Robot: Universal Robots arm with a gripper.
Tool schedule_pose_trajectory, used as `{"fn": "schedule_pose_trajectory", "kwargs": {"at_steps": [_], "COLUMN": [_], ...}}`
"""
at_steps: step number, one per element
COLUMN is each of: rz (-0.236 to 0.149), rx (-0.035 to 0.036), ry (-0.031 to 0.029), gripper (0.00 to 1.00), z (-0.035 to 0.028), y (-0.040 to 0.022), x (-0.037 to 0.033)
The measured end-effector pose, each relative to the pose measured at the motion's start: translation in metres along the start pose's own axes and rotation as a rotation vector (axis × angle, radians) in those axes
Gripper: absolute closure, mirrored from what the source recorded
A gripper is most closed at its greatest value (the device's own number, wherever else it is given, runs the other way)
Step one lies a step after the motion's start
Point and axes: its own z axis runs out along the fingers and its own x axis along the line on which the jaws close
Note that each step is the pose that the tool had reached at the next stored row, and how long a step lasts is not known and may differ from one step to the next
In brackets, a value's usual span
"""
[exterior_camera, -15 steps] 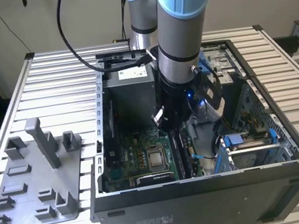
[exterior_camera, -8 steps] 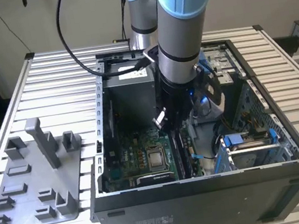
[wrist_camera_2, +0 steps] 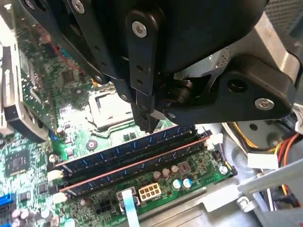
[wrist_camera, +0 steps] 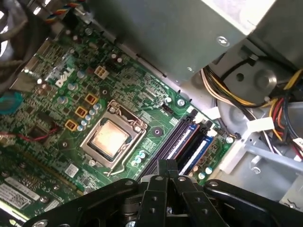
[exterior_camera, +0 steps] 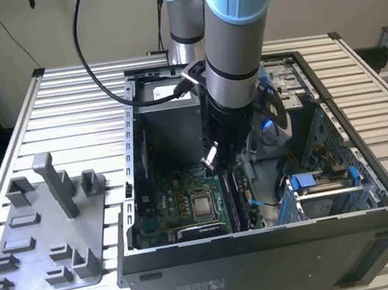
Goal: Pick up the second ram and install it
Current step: 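Press down the second ram until it locks into place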
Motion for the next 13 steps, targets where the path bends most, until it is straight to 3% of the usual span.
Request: {"fn": "schedule_pose_trajectory", "kwargs": {"at_steps": [13], "rz": [-0.237], "rx": [-0.0039], "ry": [0.0067], "gripper": [0.89], "z": [0.0], "y": [0.0], "x": [0.0]}}
